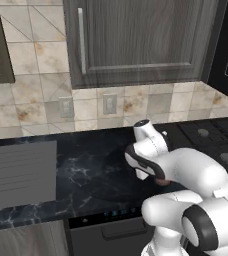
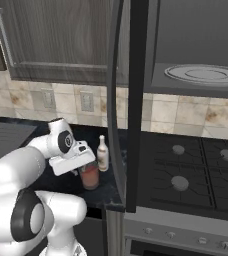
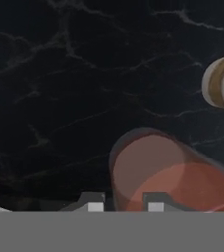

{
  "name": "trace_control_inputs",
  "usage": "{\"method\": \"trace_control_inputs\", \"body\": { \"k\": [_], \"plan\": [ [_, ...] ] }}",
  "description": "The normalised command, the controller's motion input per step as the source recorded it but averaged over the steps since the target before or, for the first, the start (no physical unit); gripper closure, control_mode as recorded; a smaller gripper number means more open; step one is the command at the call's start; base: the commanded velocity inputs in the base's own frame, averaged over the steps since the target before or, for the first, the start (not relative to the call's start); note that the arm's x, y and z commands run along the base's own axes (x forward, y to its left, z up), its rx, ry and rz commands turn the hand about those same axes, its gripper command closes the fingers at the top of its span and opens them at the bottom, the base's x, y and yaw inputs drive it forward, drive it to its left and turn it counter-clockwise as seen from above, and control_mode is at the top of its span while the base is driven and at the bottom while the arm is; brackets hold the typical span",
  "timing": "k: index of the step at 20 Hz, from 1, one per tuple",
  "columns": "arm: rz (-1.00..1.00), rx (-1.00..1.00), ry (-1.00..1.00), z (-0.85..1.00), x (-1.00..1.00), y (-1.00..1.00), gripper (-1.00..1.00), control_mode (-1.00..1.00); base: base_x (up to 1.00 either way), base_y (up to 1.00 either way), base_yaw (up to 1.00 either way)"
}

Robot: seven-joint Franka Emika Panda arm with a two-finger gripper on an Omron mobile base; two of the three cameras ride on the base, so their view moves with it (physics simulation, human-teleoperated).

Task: Place the microwavable item in the microwave. Then, close the microwave door and press the start button.

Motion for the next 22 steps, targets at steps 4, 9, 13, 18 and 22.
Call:
{"method": "trace_control_inputs", "body": {
  "k": [4,9,13,18,22],
  "plan": [
    [0.07,0.00,-0.02,-0.04,-0.11,0.00,1.00,-1.00,0.00,0.00,0.00],
    [0.01,0.00,-0.06,0.38,-0.24,0.01,1.00,-1.00,0.00,0.00,0.00],
    [0.02,-0.03,-0.09,1.00,-0.35,0.04,1.00,-1.00,0.00,0.00,0.00],
    [0.06,-0.04,0.00,1.00,-0.26,0.21,1.00,-1.00,0.00,0.00,0.00],
    [0.08,-0.01,0.03,0.93,-0.10,0.23,1.00,-1.00,0.00,0.00,0.00]
  ]
}}
